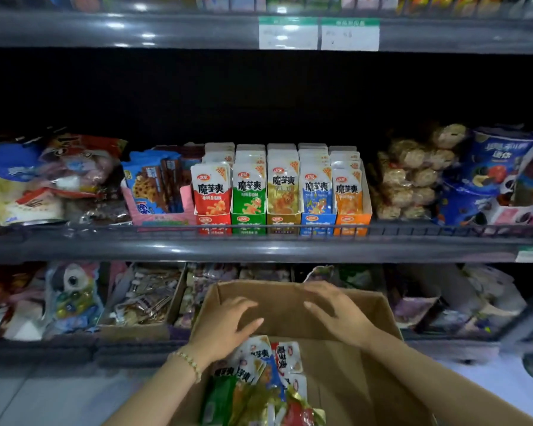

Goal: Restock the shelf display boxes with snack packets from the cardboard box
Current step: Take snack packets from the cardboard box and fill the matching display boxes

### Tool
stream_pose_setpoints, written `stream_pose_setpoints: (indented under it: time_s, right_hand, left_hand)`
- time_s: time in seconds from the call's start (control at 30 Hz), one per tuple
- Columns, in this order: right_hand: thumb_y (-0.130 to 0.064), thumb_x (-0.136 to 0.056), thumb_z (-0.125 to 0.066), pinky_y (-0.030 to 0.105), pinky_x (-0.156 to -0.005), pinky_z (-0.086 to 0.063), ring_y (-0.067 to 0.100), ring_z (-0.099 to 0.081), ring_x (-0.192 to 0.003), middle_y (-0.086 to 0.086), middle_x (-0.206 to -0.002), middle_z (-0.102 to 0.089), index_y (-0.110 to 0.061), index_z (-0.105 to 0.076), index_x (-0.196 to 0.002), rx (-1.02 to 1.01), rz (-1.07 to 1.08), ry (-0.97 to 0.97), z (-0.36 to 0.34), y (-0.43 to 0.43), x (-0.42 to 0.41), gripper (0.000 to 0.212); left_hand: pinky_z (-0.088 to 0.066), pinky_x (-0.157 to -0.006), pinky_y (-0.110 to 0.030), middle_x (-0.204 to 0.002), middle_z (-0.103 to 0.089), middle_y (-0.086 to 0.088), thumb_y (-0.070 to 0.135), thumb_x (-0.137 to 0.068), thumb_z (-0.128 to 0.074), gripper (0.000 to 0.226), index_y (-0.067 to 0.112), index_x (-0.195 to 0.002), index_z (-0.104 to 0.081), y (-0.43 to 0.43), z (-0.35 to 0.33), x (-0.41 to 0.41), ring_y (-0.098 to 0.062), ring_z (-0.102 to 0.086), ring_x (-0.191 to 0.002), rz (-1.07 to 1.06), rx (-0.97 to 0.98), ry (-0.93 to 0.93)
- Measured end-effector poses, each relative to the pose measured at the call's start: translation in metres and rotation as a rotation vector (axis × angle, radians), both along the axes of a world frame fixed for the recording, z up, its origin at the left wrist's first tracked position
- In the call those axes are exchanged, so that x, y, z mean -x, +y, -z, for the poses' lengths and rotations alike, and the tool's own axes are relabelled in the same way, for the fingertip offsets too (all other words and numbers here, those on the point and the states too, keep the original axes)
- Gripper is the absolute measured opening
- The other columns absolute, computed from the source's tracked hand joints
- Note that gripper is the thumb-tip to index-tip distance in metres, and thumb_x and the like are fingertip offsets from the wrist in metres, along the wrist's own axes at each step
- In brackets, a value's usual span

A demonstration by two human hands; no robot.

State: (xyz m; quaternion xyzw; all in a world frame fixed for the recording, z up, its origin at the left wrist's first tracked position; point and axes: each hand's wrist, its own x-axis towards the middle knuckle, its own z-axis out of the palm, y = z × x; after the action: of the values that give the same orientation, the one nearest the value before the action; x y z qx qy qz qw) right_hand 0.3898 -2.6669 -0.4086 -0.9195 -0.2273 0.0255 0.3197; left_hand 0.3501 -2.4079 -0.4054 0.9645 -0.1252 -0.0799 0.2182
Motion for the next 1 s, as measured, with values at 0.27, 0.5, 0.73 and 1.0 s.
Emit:
stream_pose_setpoints:
  time_s: [0.27,0.5,0.73,1.0]
  right_hand:
    - [-0.035,-0.095,-0.051,0.028,-0.104,-0.041,0.002,-0.049,-0.114,-0.012,-0.124,-0.052,-0.03,-0.057,-0.119,0.056,0.038,0.433,0.095,0.003,0.034,0.025]
    - [-0.039,-0.086,-0.066,0.032,-0.083,-0.056,0.019,-0.066,-0.098,0.005,-0.107,-0.067,-0.017,-0.064,-0.105,-0.062,0.025,0.877,0.134,0.009,0.068,0.029]
    - [-0.024,-0.083,-0.072,0.029,-0.069,-0.054,0.01,-0.063,-0.075,0.002,-0.089,-0.068,-0.024,-0.065,-0.08,-0.029,0.016,0.874,0.132,0.012,0.076,0.007]
    - [-0.015,-0.092,-0.058,0.034,-0.074,-0.056,0.02,-0.068,-0.081,0.012,-0.096,-0.068,-0.012,-0.054,-0.091,-0.481,0.328,0.789,0.091,0.008,0.057,0.005]
  left_hand:
    - [-0.048,-0.092,-0.028,-0.128,-0.05,0.013,0.048,-0.095,-0.044,0.041,0.027,-0.13,-0.049,-0.011,0.056,0.011,-0.009,-0.057,-0.108,-0.035,0.047,0.273]
    - [-0.043,-0.092,-0.027,-0.127,-0.051,0.001,0.048,-0.096,-0.043,0.042,0.022,-0.127,-0.054,-0.022,0.089,0.033,-0.012,-0.053,-0.106,0.094,-0.069,0.423]
    - [-0.045,-0.097,-0.029,-0.133,-0.046,0.006,0.05,-0.095,-0.043,0.046,0.025,-0.133,-0.05,-0.023,0.096,0.04,-0.011,-0.052,-0.111,0.051,-0.045,0.432]
    - [-0.04,-0.099,-0.026,-0.135,-0.048,0.004,0.053,-0.095,-0.04,0.049,0.023,-0.135,-0.045,-0.022,0.08,0.039,-0.01,-0.048,-0.118,-0.01,0.049,0.316]
